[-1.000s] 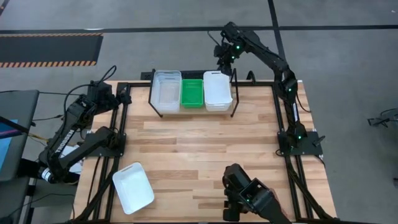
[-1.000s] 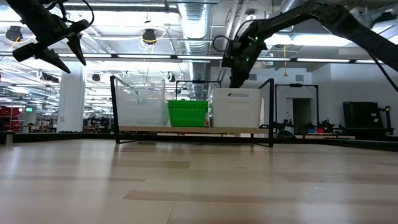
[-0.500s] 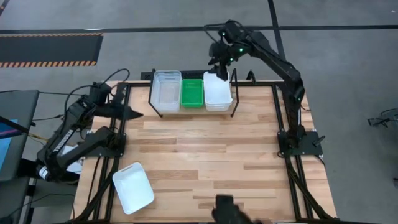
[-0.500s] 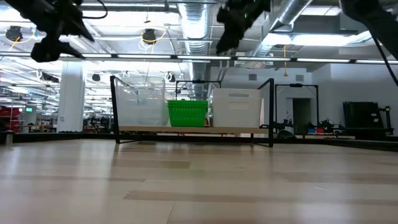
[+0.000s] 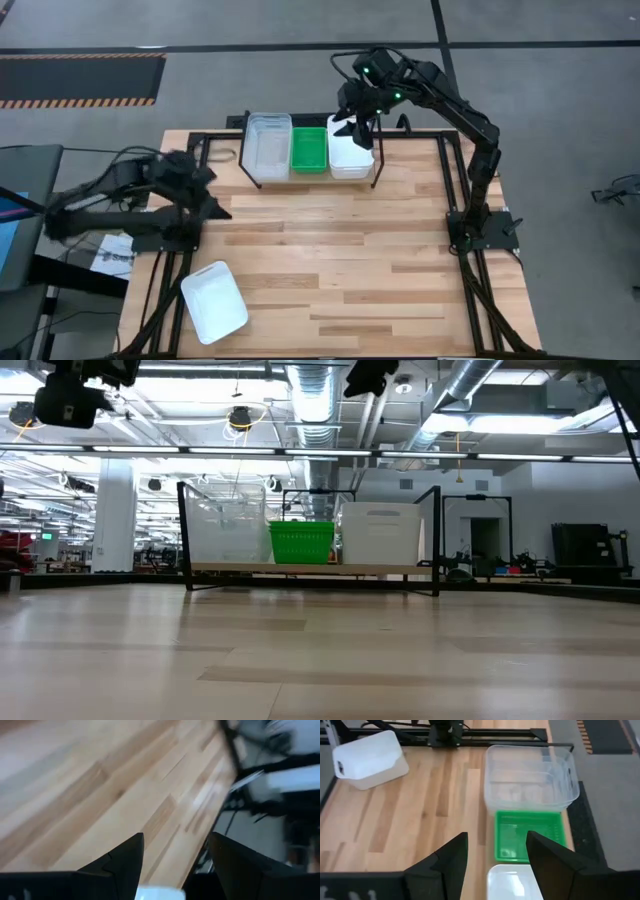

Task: Stack baskets on shelf by color
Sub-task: Stack the white bin on top of the white bins on the shelf

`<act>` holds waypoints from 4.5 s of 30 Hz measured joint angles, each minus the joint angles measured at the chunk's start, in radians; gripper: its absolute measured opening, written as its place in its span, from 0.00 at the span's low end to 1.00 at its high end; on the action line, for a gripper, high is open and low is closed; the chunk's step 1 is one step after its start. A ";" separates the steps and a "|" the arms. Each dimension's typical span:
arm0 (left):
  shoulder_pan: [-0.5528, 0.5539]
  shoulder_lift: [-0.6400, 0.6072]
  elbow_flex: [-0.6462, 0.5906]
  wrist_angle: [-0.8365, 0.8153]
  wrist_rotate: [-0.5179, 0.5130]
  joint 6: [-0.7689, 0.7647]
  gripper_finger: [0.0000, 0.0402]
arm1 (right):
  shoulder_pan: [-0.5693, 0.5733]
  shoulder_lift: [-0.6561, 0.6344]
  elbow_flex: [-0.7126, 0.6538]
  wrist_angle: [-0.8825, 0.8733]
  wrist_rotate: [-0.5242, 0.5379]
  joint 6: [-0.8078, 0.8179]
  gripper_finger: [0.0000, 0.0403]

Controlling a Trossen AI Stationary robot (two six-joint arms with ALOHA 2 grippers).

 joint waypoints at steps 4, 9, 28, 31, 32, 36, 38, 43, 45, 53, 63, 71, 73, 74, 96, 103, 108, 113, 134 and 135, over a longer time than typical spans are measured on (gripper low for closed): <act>-0.222 0.126 0.000 -0.062 -0.121 -0.086 0.53 | 0.033 -0.011 0.000 -0.031 0.000 0.055 0.55; -0.470 0.330 0.000 -0.179 -0.170 -0.201 0.53 | 0.074 -0.011 0.000 -0.085 0.000 0.098 0.55; -1.089 0.732 0.000 0.091 -0.188 -0.707 0.47 | 0.121 -0.011 0.000 -0.097 0.000 0.109 0.55; -1.083 0.815 0.000 0.122 -0.189 -0.659 0.39 | 0.121 -0.011 0.000 -0.097 0.000 0.109 0.55; -1.075 0.842 0.000 0.132 -0.191 -0.640 0.36 | 0.121 -0.011 0.000 -0.097 0.000 0.109 0.55; -1.025 0.943 -0.001 0.210 -0.194 -0.532 0.23 | 0.124 -0.011 0.000 -0.098 0.000 0.109 0.55; -0.989 0.984 0.000 0.249 -0.206 -0.470 0.17 | 0.129 -0.011 0.000 -0.101 0.000 0.109 0.55; -0.863 1.034 0.037 0.287 -0.312 -0.319 0.04 | 0.138 -0.011 0.000 -0.122 -0.002 0.180 0.55; -0.797 1.037 0.053 0.323 -0.399 -0.227 0.01 | 0.144 -0.011 0.000 -0.146 -0.003 0.188 0.55; -0.565 1.039 0.090 0.847 -0.404 0.028 0.01 | 0.186 -0.011 0.000 -0.211 -0.005 0.202 0.55; -0.546 0.921 0.303 0.546 -0.295 0.119 0.01 | 0.199 -0.010 -0.001 -0.247 -0.005 0.212 0.55; -0.718 0.660 0.414 0.115 -0.500 -0.091 0.01 | 0.298 0.007 -0.067 -0.073 -0.006 0.159 0.55; -0.779 0.592 0.414 0.073 -0.611 -0.195 0.01 | 0.338 0.027 -0.098 0.008 -0.003 0.122 0.55; -0.810 0.565 0.414 0.056 -0.672 -0.244 0.01 | 0.357 0.045 -0.107 0.040 -0.003 0.104 0.55; -1.016 0.533 0.413 -0.185 -1.023 -0.733 0.51 | 0.429 0.528 -0.113 0.238 0.098 -0.278 0.55; -1.016 0.541 0.413 -0.212 -1.021 -0.739 0.51 | 0.436 0.569 -0.112 0.193 0.155 -0.285 0.48; -1.015 0.541 0.413 -0.255 -1.032 -0.756 0.51 | 0.443 0.583 -0.121 0.190 0.162 -0.276 0.19; -1.015 0.541 0.413 -0.312 -1.036 -0.786 0.51 | 0.442 0.580 -0.120 0.131 0.157 -0.243 0.03; -0.867 0.466 0.412 -0.469 -0.989 -0.849 0.51 | -0.052 0.074 -0.050 0.055 0.214 -0.087 0.00; -0.843 0.446 0.412 -0.465 -0.990 -0.818 0.51 | -0.090 0.073 -0.051 0.057 0.213 -0.086 0.00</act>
